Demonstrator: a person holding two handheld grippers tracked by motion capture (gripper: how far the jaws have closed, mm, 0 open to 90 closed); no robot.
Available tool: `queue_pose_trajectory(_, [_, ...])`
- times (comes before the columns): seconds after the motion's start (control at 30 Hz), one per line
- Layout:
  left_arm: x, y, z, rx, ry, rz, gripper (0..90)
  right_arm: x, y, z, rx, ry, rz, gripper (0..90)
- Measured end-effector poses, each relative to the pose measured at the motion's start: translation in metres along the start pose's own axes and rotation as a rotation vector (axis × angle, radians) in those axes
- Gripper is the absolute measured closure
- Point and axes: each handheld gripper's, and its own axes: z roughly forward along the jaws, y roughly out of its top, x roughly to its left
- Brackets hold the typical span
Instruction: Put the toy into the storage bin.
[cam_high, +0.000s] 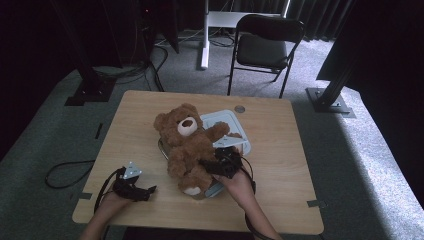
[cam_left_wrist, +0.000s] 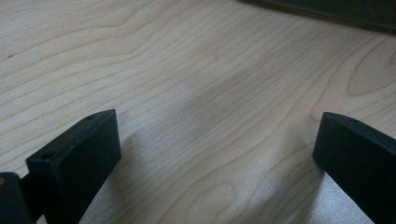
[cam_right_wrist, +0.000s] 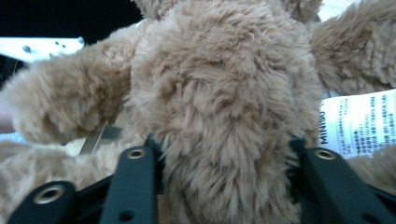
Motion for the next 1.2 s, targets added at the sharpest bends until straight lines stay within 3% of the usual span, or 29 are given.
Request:
queue_pose_trajectory(0.23, [-0.001,0.000,0.000,-0.002,0.001,-0.004,1.4,0.000,0.009,-0.006,-0.001,0.020,0.021,29.0])
queue_pose_trajectory(0.33, [-0.001,0.000,0.000,0.000,0.001,-0.002,1.4,0.000,0.013,-0.009,-0.010,0.027,0.023,25.6])
queue_pose_trajectory(0.4, [-0.001,0.000,0.000,-0.001,0.001,-0.004,1.4,-0.001,0.017,-0.015,-0.043,0.050,0.047,23.2])
queue_pose_trajectory(0.77, [-0.001,0.000,0.000,0.001,0.001,-0.005,1.4,0.000,0.043,-0.021,-0.067,0.086,0.037,13.4])
queue_pose_trajectory(1.0, [-0.001,0.000,-0.001,0.002,0.000,-0.004,1.4,-0.002,0.053,-0.015,-0.054,0.096,0.032,14.3])
queue_pose_trajectory(1.2, [-0.001,0.000,-0.001,0.002,0.000,-0.004,1.4,-0.003,0.066,-0.018,-0.077,0.096,0.033,16.6])
